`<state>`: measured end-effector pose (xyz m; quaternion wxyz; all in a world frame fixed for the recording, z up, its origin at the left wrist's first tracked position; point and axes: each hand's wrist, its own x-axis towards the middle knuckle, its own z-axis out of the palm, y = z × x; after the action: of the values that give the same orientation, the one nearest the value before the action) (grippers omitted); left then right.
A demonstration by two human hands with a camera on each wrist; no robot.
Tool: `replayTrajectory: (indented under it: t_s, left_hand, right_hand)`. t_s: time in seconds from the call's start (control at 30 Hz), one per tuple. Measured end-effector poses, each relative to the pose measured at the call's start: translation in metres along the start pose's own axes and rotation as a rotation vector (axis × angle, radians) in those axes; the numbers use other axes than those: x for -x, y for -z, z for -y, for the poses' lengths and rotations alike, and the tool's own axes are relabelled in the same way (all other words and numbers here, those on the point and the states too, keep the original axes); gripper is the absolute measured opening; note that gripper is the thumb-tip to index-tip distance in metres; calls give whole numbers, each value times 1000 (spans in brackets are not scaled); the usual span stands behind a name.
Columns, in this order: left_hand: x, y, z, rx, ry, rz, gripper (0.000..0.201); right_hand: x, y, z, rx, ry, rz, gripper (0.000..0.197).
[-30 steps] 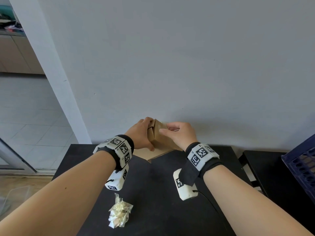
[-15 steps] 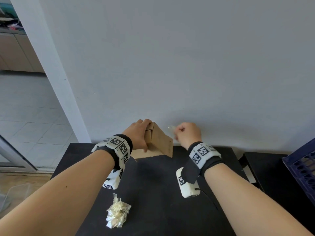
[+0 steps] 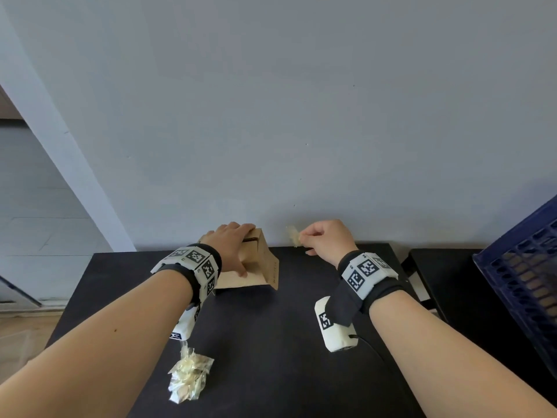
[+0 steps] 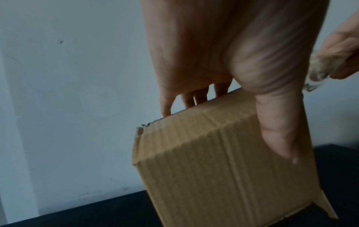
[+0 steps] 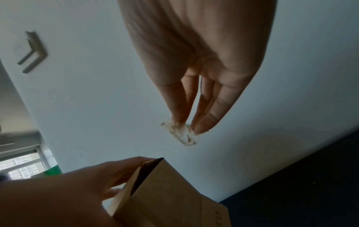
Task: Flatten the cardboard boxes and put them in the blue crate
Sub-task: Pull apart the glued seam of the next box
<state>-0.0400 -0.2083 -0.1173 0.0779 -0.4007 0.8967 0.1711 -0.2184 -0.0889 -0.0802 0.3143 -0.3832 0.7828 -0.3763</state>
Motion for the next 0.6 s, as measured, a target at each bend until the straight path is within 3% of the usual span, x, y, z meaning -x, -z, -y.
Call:
replayTrajectory:
  t_s: [0.3, 0.43, 0.5, 0.6]
  left_hand:
    - [17, -4, 8, 246, -41, -72, 100]
    - [37, 1, 29, 423, 21, -295, 66]
    - [47, -1, 46, 447, 71, -419, 46]
    - [62, -8, 72, 468, 130, -436, 30]
  right_hand:
    - [14, -28, 9, -85, -15, 114, 4]
    - [22, -49, 29, -70, 53, 188, 10]
    - [25, -65, 36, -44, 60, 244, 27]
    - [29, -96, 40, 18, 75, 348, 35]
